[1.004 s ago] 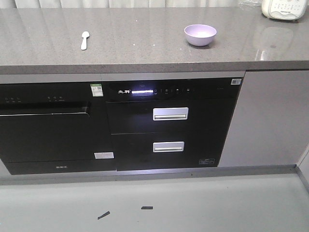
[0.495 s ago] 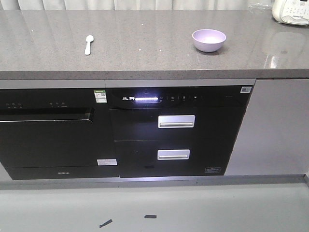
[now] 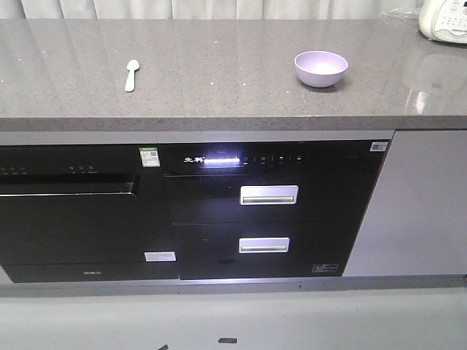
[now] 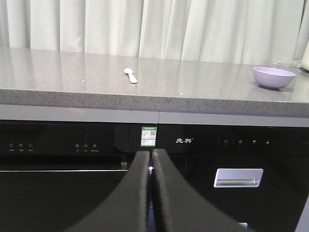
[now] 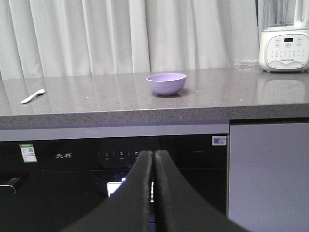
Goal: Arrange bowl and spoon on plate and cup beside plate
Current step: 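Continue driving closer to the counter with the spoon and bowl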
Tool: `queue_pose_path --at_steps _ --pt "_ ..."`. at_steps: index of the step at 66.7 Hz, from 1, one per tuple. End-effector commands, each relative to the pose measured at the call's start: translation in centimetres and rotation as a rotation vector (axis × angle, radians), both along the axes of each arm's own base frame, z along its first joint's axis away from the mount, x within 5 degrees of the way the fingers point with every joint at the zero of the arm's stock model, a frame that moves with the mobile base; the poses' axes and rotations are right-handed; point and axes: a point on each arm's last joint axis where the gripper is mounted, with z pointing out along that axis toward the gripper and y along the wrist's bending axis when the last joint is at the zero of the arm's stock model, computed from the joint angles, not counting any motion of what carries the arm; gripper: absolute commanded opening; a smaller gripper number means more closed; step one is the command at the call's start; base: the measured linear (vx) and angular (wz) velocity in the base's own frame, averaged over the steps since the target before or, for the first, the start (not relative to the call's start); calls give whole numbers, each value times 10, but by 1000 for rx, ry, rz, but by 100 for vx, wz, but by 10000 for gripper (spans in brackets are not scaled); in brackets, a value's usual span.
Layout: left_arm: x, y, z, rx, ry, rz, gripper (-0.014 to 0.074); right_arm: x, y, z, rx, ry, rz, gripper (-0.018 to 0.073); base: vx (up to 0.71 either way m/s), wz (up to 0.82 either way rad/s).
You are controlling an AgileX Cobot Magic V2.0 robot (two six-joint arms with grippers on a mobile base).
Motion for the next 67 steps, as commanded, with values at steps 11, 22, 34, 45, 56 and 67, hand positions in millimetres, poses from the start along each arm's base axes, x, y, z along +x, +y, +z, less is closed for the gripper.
queue_pose_path --at_steps 11,22,34,45,56,67 --pt "1 -1 8 -15 -63 -7 -6 -1 0 6 -6 -83 0 -3 9 -1" --pt "1 -1 8 -15 -63 -7 -6 -1 0 6 -6 -83 0 -3 9 -1" --pt "1 -1 8 -15 -63 -7 -6 -1 0 6 -6 -83 0 -3 9 -3" --pt "1 -1 8 -15 -63 -7 -6 -1 0 6 -6 -83 0 -3 8 -4" --pt "1 -1 8 -15 -63 -7 -6 -1 0 6 -6 -83 0 -3 7 -3" --pt "1 -1 8 -15 -63 -7 -6 -1 0 6 -6 -83 0 -3 7 -2"
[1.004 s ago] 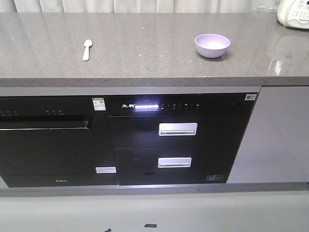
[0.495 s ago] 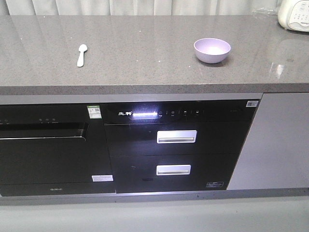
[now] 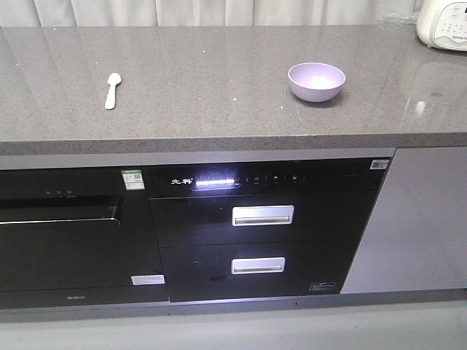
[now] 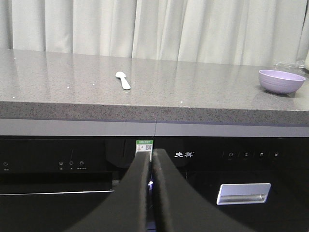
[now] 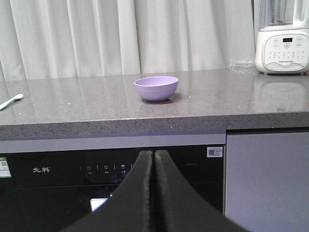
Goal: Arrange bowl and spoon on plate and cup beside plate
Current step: 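Continue driving closer to the counter with the spoon and bowl, then lower both grippers toward the countertop above the spoon and bowl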
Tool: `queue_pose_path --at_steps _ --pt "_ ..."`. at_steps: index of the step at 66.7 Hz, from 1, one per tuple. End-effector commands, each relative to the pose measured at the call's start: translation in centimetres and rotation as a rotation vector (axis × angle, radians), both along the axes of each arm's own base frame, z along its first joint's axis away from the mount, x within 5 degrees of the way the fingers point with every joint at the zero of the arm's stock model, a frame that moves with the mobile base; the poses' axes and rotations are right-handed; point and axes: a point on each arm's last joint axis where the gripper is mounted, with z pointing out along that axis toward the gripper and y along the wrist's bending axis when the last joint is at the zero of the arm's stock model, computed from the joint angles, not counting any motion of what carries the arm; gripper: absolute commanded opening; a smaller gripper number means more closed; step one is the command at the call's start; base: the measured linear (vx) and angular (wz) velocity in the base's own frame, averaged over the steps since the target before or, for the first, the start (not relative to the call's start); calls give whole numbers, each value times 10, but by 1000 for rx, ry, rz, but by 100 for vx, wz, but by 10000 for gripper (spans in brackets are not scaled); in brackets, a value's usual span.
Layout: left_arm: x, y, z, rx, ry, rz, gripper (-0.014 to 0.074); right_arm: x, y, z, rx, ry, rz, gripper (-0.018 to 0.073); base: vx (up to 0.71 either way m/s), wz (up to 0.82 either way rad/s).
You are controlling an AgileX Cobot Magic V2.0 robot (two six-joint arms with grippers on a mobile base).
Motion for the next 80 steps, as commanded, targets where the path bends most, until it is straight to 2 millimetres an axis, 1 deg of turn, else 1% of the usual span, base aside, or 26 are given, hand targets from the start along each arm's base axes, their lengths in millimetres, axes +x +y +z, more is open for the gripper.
queue_pose_path --at_steps 1,80 --pt "1 -1 8 -15 -63 -7 -6 -1 0 6 -6 -83 0 -3 6 -3" --pt "1 -1 8 -15 -63 -7 -6 -1 0 6 -6 -83 0 -3 6 0"
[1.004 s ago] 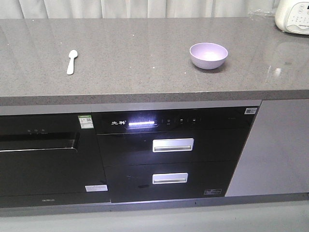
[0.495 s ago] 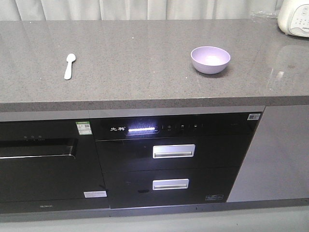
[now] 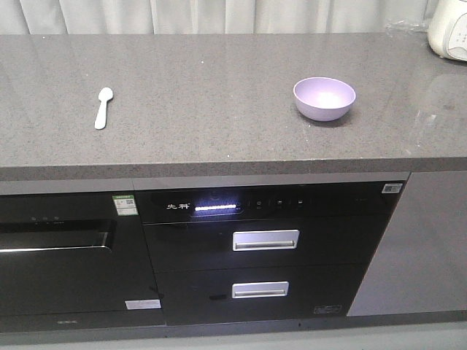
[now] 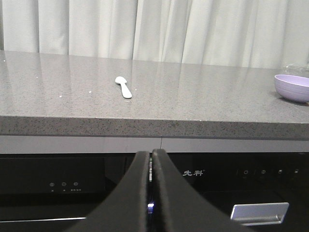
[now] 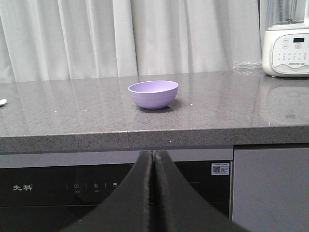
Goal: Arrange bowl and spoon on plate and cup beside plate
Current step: 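Lower both grippers toward the countertop above the spoon and bowl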
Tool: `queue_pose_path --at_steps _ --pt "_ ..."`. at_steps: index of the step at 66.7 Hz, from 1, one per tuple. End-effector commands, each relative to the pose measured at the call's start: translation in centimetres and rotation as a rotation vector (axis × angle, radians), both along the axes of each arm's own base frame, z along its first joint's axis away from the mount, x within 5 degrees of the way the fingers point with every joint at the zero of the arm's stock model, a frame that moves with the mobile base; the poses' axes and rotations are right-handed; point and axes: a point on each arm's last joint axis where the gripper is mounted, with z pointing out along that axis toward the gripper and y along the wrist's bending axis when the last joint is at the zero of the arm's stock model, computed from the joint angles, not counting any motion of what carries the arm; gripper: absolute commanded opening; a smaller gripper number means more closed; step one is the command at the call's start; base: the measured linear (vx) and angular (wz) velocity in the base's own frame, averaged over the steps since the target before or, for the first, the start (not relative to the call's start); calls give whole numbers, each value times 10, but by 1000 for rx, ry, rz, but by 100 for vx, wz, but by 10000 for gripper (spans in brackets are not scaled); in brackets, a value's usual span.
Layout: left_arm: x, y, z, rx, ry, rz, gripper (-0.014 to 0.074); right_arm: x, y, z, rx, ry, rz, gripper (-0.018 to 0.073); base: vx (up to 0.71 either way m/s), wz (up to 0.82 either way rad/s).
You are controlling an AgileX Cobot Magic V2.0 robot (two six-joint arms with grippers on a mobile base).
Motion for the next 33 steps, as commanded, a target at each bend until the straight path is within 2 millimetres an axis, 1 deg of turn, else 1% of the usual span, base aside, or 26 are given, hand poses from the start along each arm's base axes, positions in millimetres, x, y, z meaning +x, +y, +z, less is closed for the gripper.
queue_pose_path --at_steps 1,33 --pt "1 -1 8 -15 -63 -7 -6 -1 0 6 -6 -83 0 -3 7 -1" --pt "1 -1 8 -15 -63 -7 -6 -1 0 6 -6 -83 0 -3 7 -1"
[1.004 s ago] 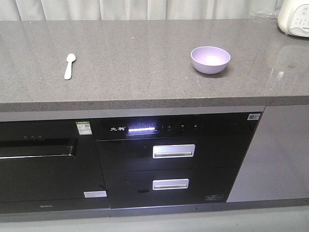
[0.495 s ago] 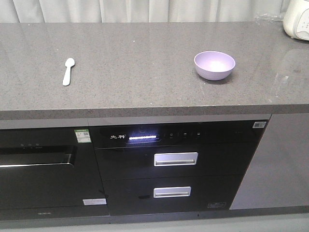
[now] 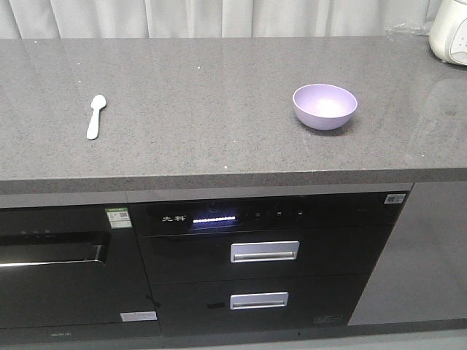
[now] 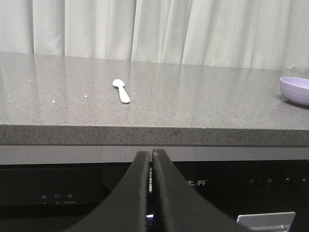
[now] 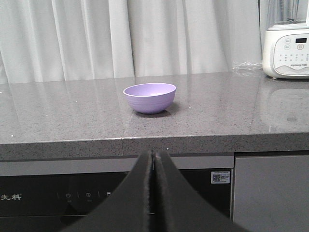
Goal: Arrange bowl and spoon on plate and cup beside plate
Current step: 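Lower both grippers toward the countertop above the spoon and bowl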
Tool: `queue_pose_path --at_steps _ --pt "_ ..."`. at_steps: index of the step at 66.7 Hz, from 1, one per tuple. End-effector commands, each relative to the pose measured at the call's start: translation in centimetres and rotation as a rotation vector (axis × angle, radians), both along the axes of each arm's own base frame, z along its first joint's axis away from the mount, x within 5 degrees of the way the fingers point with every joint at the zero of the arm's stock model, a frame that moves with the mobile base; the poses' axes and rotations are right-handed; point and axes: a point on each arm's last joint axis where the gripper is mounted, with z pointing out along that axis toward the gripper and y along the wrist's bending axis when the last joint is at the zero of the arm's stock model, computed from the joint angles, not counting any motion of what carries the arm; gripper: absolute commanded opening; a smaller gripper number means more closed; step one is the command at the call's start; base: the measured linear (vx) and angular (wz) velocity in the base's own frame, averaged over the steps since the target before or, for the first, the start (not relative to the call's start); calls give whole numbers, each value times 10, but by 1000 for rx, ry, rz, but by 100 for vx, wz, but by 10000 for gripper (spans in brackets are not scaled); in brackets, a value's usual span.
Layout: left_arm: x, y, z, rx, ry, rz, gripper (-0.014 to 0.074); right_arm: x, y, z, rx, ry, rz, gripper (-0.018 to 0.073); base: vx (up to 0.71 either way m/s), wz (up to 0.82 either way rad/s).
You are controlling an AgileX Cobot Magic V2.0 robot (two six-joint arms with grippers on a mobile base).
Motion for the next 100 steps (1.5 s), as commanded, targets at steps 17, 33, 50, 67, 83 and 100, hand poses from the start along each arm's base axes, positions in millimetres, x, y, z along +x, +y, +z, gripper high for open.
queue_pose_path --at_steps 17,33,50,67,83,100 --pt "1 -1 8 -15 -63 -7 -6 -1 0 6 -6 -83 0 -3 7 -2" --pt "1 -1 8 -15 -63 -7 -6 -1 0 6 -6 -83 0 -3 7 -2" --pt "1 -1 8 -15 -63 -7 -6 -1 0 6 -6 -83 0 -3 8 -3" --pt "1 -1 8 -15 -63 -7 -6 -1 0 6 -6 -83 0 -3 8 -2" --pt "1 -1 8 -15 -63 -7 -6 -1 0 6 -6 -83 0 -3 7 0" --pt "1 -1 8 -15 -63 -7 -6 -1 0 6 -6 -83 0 -3 5 0"
